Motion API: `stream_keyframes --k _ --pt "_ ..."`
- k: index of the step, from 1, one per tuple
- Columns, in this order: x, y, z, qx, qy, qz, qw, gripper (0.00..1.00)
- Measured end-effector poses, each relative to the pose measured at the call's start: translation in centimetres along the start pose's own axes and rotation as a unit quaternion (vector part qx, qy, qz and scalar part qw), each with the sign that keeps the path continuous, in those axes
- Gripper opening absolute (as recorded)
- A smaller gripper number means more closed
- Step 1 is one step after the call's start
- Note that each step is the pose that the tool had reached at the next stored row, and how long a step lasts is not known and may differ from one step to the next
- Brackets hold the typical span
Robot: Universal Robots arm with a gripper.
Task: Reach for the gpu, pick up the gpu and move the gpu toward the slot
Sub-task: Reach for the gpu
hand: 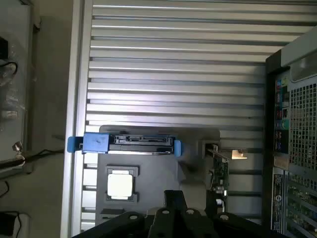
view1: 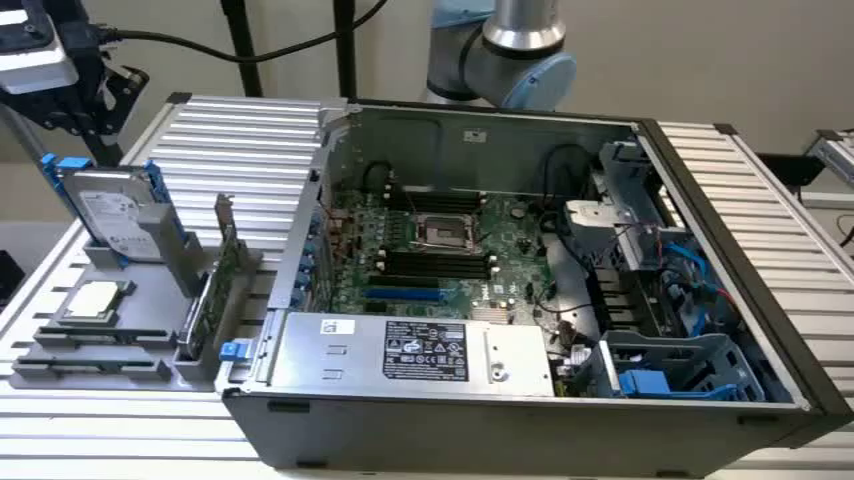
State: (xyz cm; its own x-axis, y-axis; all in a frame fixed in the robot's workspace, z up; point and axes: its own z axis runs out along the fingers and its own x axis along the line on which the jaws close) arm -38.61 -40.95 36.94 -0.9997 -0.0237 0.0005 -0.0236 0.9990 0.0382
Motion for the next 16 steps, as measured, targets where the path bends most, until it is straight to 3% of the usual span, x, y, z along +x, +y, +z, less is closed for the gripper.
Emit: stream_keyframes --k 16 --pt "-0.13 -0.27 0.02 0.0 0.0001 0.0 1.0 0.11"
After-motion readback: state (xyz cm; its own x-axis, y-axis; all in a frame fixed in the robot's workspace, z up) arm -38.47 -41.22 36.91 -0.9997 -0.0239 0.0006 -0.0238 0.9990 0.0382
